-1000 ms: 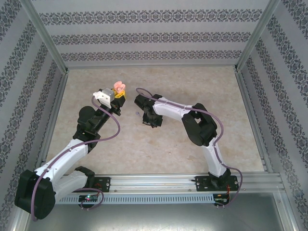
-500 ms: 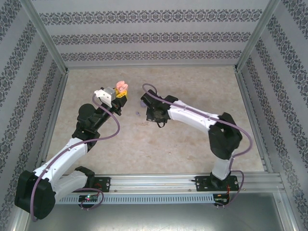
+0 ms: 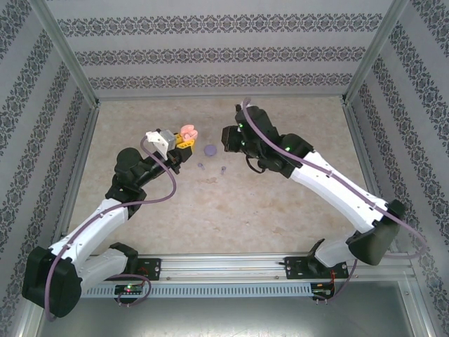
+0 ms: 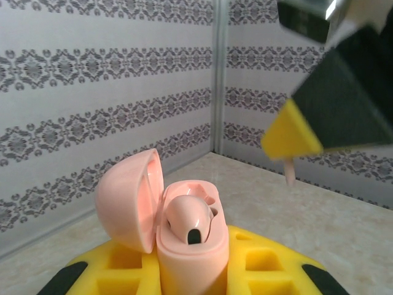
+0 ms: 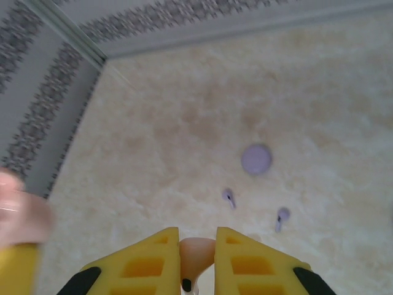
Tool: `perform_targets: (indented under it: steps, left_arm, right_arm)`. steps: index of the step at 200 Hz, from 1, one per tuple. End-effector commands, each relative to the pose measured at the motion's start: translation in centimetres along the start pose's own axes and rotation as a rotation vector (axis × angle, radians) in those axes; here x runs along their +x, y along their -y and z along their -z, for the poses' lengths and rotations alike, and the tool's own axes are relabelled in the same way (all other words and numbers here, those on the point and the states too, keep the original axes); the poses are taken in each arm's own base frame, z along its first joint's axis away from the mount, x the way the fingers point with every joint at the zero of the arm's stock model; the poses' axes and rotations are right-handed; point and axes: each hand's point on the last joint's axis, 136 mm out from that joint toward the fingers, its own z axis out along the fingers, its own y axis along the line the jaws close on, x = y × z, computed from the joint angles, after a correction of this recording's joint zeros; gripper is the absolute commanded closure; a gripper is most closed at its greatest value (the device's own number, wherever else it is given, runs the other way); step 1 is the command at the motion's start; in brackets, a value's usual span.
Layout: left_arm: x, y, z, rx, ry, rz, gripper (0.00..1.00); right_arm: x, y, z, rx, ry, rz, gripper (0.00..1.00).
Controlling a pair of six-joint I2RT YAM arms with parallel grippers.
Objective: Insert the wireless bluetooth earbuds into the charging case
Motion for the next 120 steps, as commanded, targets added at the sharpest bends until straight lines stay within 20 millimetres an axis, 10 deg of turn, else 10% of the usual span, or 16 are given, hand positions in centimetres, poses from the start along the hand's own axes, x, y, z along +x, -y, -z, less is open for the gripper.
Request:
perform_targets:
  steps: [1,120]
  left_arm:
    - [-1.1,1.3,-0.5,0.101,0.011,-0.026,1.0]
    - [-2.2,5.2,-2.9,0.297,-0.008,-0.105,1.0]
  right_arm:
    - [-3.7,-2.4,3.4,-0.108,0.115,0.064,0.84]
    - [-3.9,-7.8,5.8,-0.364,0.163,0.138,0.82]
